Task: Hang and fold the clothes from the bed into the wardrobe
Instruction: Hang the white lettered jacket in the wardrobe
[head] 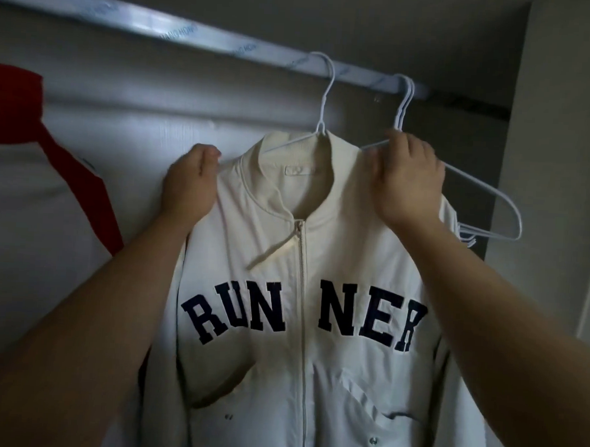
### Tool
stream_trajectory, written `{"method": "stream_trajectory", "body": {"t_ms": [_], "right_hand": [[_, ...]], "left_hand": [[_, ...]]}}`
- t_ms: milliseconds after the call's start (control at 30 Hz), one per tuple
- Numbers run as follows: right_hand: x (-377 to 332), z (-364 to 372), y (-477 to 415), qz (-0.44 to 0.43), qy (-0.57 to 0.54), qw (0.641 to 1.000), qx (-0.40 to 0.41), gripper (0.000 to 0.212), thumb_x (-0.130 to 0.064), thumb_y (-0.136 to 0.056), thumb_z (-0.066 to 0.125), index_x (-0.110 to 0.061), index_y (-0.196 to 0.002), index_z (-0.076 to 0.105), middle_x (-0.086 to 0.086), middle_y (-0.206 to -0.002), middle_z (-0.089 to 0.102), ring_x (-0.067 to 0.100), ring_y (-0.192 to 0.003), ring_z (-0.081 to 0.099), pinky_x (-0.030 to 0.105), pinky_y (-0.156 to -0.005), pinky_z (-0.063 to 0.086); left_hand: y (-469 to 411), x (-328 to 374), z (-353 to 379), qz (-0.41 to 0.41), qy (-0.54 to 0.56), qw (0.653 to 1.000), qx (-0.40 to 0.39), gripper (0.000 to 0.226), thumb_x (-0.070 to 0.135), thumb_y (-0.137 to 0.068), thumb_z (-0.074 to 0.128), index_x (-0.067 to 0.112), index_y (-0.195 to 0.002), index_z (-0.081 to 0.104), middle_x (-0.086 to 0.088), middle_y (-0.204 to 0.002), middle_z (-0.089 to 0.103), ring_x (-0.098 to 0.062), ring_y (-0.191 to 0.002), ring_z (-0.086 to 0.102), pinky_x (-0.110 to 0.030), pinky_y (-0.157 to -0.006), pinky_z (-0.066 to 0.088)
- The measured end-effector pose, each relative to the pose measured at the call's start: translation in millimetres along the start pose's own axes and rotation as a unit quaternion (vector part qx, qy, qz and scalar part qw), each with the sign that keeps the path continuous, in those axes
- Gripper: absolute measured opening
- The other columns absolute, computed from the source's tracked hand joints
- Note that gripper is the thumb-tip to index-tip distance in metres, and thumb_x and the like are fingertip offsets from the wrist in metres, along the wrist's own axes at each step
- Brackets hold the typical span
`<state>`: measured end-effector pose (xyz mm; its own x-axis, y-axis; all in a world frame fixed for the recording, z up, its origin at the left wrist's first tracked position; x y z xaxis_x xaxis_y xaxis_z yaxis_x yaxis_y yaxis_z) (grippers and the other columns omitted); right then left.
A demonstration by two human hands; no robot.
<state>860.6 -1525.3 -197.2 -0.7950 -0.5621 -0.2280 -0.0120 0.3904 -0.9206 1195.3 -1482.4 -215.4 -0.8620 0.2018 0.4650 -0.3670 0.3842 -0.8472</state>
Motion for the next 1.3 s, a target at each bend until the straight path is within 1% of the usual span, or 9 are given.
{"method": "stream_trajectory", "body": {"t_ms": [67, 167, 533, 667, 767, 900, 1000, 1100, 1300], "right_hand": [[3.4, 18.8, -12.1, 0.005, -0.014, 0.996, -0.085, 0.039, -0.041, -0.105, 0.032, -0.018, -0.125, 0.057, 0.013, -0.121, 0.065, 0.038, -0.115, 0.056, 0.046, -0.100, 0.039], [4.5, 32.1, -16.4, 0.004, -0.002, 0.994, -0.112, 0.041, -0.043, -0.106, 0.029, -0.020, -0.116, 0.062, 0.013, -0.108, 0.070, 0.039, -0.101, 0.062, 0.046, -0.092, 0.045], [3.9, 47.9, -12.5, 0.002, -0.045, 0.995, -0.088, 0.034, -0.044, -0.105, 0.032, -0.023, -0.109, 0.058, 0.010, -0.102, 0.069, 0.039, -0.094, 0.061, 0.043, -0.077, 0.048], [5.0, 48.8, -10.6, -0.012, -0.037, 0.995, -0.089, 0.029, -0.049, -0.104, 0.029, -0.029, -0.096, 0.049, 0.007, -0.095, 0.068, 0.037, -0.087, 0.060, 0.037, -0.066, 0.037], [33.1, 40.8, -3.6, 0.026, -0.029, 0.995, -0.087, 0.034, -0.054, -0.103, 0.026, -0.026, -0.089, 0.038, 0.012, -0.090, 0.066, 0.041, -0.084, 0.059, 0.039, -0.068, 0.041], [63.3, 35.2, 14.0, 0.078, -0.032, 0.990, -0.117, 0.042, -0.056, -0.102, 0.022, -0.021, -0.089, 0.041, 0.016, -0.088, 0.063, 0.045, -0.082, 0.058, 0.048, -0.075, 0.050], [56.3, 34.4, 8.6, 0.068, -0.008, 0.993, -0.100, 0.040, -0.051, -0.103, 0.021, -0.022, -0.086, 0.041, 0.014, -0.091, 0.064, 0.044, -0.083, 0.059, 0.042, -0.072, 0.044], [48.7, 34.2, 3.2, 0.066, -0.024, 0.994, -0.080, 0.036, -0.040, -0.106, 0.023, -0.017, -0.088, 0.044, 0.012, -0.091, 0.061, 0.041, -0.088, 0.058, 0.039, -0.071, 0.036], [34.7, 32.5, -5.3, 0.058, 0.010, 0.997, -0.047, 0.037, -0.032, -0.106, 0.025, -0.010, -0.097, 0.052, 0.016, -0.099, 0.067, 0.042, -0.094, 0.058, 0.048, -0.089, 0.036]], "left_hand": [[-3.4, -0.9, 15.7, -0.013, 0.010, 0.997, -0.072, 0.042, 0.037, -0.106, 0.035, 0.010, -0.080, 0.056, -0.016, -0.090, 0.066, -0.035, -0.093, 0.062, -0.038, -0.079, 0.045], [-1.9, 5.0, 19.6, 0.025, -0.022, 0.998, -0.058, 0.040, 0.032, -0.107, 0.038, 0.015, -0.071, 0.041, -0.007, -0.072, 0.052, -0.036, -0.079, 0.057, -0.036, -0.067, 0.038], [-22.2, 53.9, 39.6, 0.137, -0.089, 0.986, -0.009, 0.043, 0.048, -0.100, 0.025, 0.019, -0.073, 0.042, 0.002, -0.071, 0.050, -0.032, -0.069, 0.050, -0.038, -0.062, 0.039], [-27.6, 47.9, 40.8, 0.148, -0.059, 0.987, -0.001, 0.043, 0.045, -0.100, 0.029, 0.015, -0.072, 0.042, -0.005, -0.068, 0.055, -0.039, -0.070, 0.052, -0.037, -0.064, 0.035], [-33.0, 47.1, 38.8, 0.148, -0.040, 0.988, -0.019, 0.043, 0.043, -0.101, 0.032, 0.014, -0.070, 0.041, 0.000, -0.063, 0.047, -0.037, -0.069, 0.050, -0.036, -0.064, 0.032], [-27.7, 42.7, 40.4, 0.137, -0.024, 0.990, -0.025, 0.047, 0.041, -0.103, 0.037, 0.009, -0.069, 0.042, -0.002, -0.060, 0.044, -0.032, -0.064, 0.048, -0.041, -0.061, 0.038], [-22.4, 39.6, 37.1, 0.115, -0.028, 0.993, 0.006, 0.047, 0.044, -0.102, 0.037, 0.013, -0.068, 0.034, 0.002, -0.056, 0.037, -0.024, -0.057, 0.038, -0.036, -0.055, 0.032], [-15.8, 39.6, 38.4, 0.108, -0.022, 0.994, 0.010, 0.044, 0.051, -0.100, 0.035, 0.016, -0.076, 0.043, 0.003, -0.058, 0.044, -0.021, -0.057, 0.043, -0.035, -0.054, 0.035], [-5.4, 45.3, 45.7, 0.107, 0.006, 0.994, 0.002, 0.037, 0.045, -0.101, 0.041, 0.016, -0.080, 0.052, 0.006, -0.059, 0.047, -0.015, -0.059, 0.044, -0.034, -0.056, 0.037]]}}
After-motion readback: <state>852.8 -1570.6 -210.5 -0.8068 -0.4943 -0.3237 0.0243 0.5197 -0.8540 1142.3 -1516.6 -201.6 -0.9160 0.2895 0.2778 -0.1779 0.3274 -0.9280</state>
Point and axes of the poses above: each hand's wrist, its own y-axis away from the middle knuckle, its own z-axis out of the palm, x = y × z, the point moved 7 cm from there along -y, towards the middle knuckle
